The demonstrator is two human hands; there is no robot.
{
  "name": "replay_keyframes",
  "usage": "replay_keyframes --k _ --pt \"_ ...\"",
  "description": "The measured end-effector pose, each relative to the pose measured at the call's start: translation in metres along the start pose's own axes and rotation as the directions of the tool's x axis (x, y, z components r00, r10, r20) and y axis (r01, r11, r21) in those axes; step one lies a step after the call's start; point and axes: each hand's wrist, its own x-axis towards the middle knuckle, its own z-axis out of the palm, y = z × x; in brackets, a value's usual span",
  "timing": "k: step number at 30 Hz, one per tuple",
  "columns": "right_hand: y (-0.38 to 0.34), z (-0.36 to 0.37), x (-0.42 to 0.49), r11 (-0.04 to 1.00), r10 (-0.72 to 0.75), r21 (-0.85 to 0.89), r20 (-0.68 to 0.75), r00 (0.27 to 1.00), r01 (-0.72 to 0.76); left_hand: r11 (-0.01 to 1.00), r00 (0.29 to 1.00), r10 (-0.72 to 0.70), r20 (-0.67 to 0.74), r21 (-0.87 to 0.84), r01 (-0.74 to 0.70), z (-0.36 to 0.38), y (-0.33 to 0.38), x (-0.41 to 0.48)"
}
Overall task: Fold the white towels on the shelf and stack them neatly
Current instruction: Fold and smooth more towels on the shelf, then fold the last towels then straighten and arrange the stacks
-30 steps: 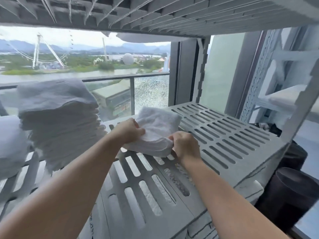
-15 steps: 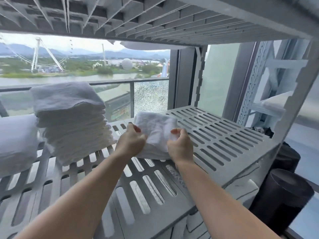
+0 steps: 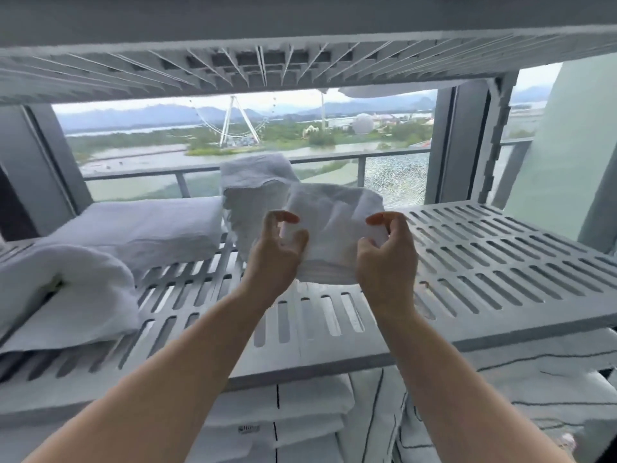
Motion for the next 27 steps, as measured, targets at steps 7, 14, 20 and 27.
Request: replay_keyframes --k 7,14,20,27 --pt "-0.043 0.053 -0.05 0.982 -0.015 0.188 0.228 0.973 -0.029 0.992 0.984 -0.02 -0.179 0.115 0.041 -0.105 -0.008 -0.031" --pt "-0.089 0.137 -0.074 0.957 -0.151 0.289 0.399 0.904 0.032 0.982 0.954 -0.041 -0.297 0.162 0.093 -0.201 -0.027 -0.012" --pt "-0.118 0.236 -0.06 0.955 -0.224 0.262 0.337 0.914 0.137 0.991 0.95 -0.007 -0.314 0.128 0.05 -0.264 -0.056 0.062" --pt "-0.128 0.337 -0.026 0.97 -0.234 0.127 0.237 0.943 0.208 0.997 0.975 -0.047 -0.218 0.054 0.06 -0.293 -0.097 0.165"
